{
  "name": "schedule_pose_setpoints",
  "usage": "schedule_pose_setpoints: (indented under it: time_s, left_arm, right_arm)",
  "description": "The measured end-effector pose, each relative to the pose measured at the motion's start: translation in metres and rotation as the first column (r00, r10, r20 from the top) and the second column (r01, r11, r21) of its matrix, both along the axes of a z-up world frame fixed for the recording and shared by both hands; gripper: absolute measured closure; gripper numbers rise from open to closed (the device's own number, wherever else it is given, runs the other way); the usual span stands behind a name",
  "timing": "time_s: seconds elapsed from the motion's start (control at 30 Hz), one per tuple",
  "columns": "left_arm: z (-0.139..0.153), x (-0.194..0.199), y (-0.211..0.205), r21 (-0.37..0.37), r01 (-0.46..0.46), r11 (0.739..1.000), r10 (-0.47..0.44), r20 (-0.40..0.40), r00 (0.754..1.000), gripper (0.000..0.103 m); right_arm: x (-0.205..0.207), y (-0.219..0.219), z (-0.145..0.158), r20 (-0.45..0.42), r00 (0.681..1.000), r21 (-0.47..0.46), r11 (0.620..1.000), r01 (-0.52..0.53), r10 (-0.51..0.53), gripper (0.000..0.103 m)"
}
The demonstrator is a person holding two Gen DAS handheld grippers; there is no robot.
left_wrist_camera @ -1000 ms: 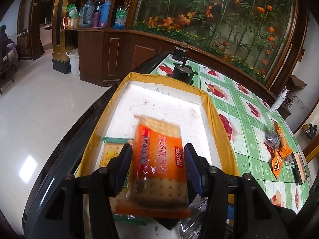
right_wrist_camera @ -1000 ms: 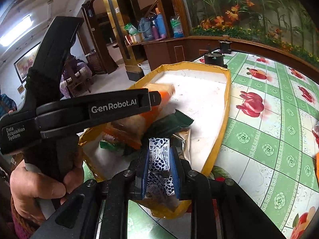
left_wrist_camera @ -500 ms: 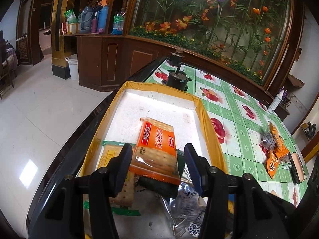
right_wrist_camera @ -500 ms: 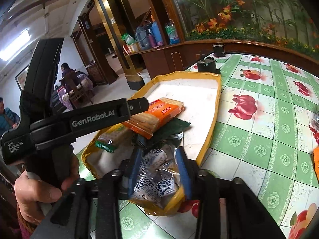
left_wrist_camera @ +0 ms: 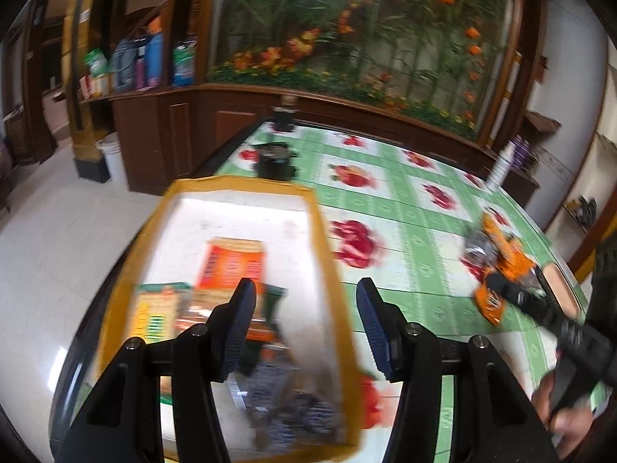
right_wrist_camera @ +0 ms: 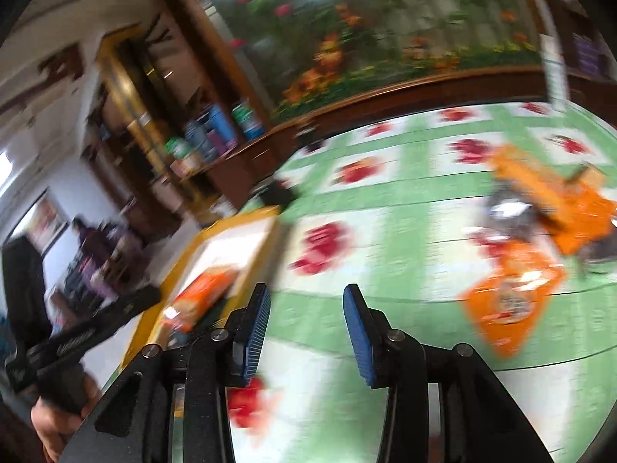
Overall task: Organize snacks
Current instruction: 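Grasp the orange round-logo snack pack with the left gripper while the right returns to the snacks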
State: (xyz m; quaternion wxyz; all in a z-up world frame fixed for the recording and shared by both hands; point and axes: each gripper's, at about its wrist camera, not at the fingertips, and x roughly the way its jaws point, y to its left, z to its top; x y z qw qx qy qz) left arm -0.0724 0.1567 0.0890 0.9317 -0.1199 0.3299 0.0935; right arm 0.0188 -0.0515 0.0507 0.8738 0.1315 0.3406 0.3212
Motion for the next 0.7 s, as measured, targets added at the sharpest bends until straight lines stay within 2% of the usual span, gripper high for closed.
schedule_pose_setpoints:
  time_s: [0.1,0.2,0.3,0.43,0.5,0.6,0.7]
  left_arm:
    - [0.002,0.011,-0.028,0.003,0.072,0.997,-0.072,-0.011,0.997,0.05]
    - [-0.001,0.029,-0.06,-0.017,0.166,0.986,-0.167,-0.033,0.985,0.049]
    - [-0.007,0.052,-0.099,-0.024,0.271,0.962,-0.272,-0.056,0.961,0.036]
    - [-0.019,0.089,-0.149,-0.033,0.391,0.92,-0.392,-0.094,0.915,0.028]
    - [-0.025,0.107,-0.17,-0.017,0.436,0.9,-0.435,-0.123,0.892,0.021]
    - [-0.04,0.132,-0.198,0.048,0.452,0.891,-0.438,-0.177,0.882,0.019]
    - [-0.057,0.154,-0.217,0.032,0.48,0.876,-0.462,-0.229,0.857,0.02]
  right_arm:
    - [0.015,-0.044,-0.001,-0.022,0.995,0.012,0.995,0.098,-0.097,0.06]
    - [0.03,-0.101,-0.003,-0.059,0.976,0.036,0.977,0.212,-0.21,0.06]
    - [0.036,-0.147,-0.003,-0.076,0.951,0.052,0.952,0.303,-0.298,0.06]
    - [0.038,-0.193,0.001,-0.091,0.925,0.083,0.923,0.377,-0.369,0.06]
    - [0.038,-0.21,0.004,-0.087,0.913,0.079,0.91,0.406,-0.4,0.054]
    - [0.04,-0.224,0.005,-0.087,0.905,0.08,0.903,0.423,-0.416,0.053]
    - [0.04,-0.234,0.004,-0.094,0.897,0.084,0.895,0.439,-0.431,0.053]
